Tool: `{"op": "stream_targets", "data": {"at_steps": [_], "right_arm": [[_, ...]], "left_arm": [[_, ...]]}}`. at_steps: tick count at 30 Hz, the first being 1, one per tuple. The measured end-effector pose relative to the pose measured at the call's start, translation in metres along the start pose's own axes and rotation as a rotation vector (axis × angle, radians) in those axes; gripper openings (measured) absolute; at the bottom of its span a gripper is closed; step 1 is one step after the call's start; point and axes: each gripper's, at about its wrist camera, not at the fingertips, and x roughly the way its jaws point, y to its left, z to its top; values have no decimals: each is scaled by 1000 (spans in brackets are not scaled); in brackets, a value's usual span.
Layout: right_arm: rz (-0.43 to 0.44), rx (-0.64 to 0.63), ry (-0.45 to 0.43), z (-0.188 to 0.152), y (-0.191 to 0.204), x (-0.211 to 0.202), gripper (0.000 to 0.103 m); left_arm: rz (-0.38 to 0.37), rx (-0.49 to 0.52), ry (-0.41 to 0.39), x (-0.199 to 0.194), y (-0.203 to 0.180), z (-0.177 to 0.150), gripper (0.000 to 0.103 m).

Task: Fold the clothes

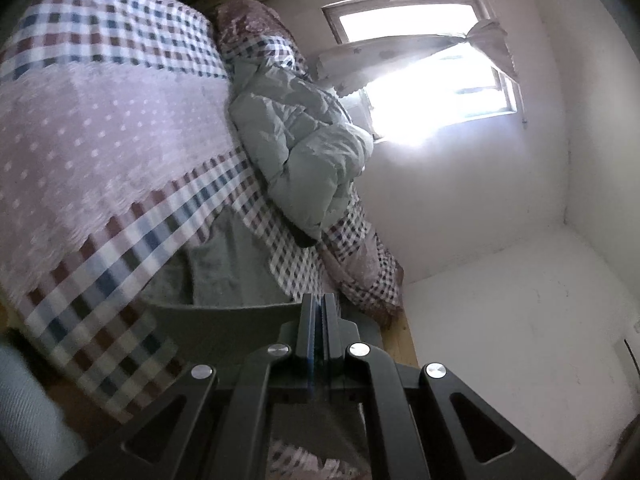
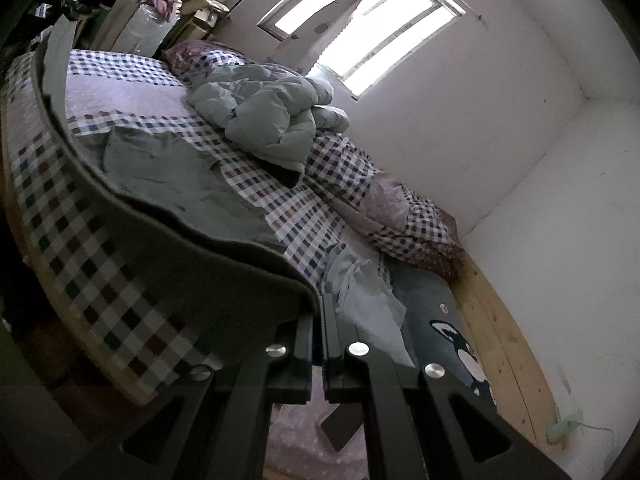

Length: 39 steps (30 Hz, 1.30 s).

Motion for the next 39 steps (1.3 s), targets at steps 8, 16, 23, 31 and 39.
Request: {"op": "stream_targets", "data": {"at_steps": [8, 16, 23, 31, 39], "right_arm": [[13, 34, -9, 43, -36, 77, 1], [65, 52, 34, 89, -66, 201, 1], [151, 14, 169, 97, -55, 353, 1], [259, -78, 342, 77, -9, 483, 0], [354, -28, 429, 69, 0, 544, 1]], "left_arm": [[11, 28, -21, 78, -27, 52, 1], [125, 70, -14, 202, -33, 105, 1], [337, 49, 57, 328, 26, 130, 1], [522, 68, 100, 415, 81, 139, 1], [582, 166, 105, 445, 89, 153, 1]]}}
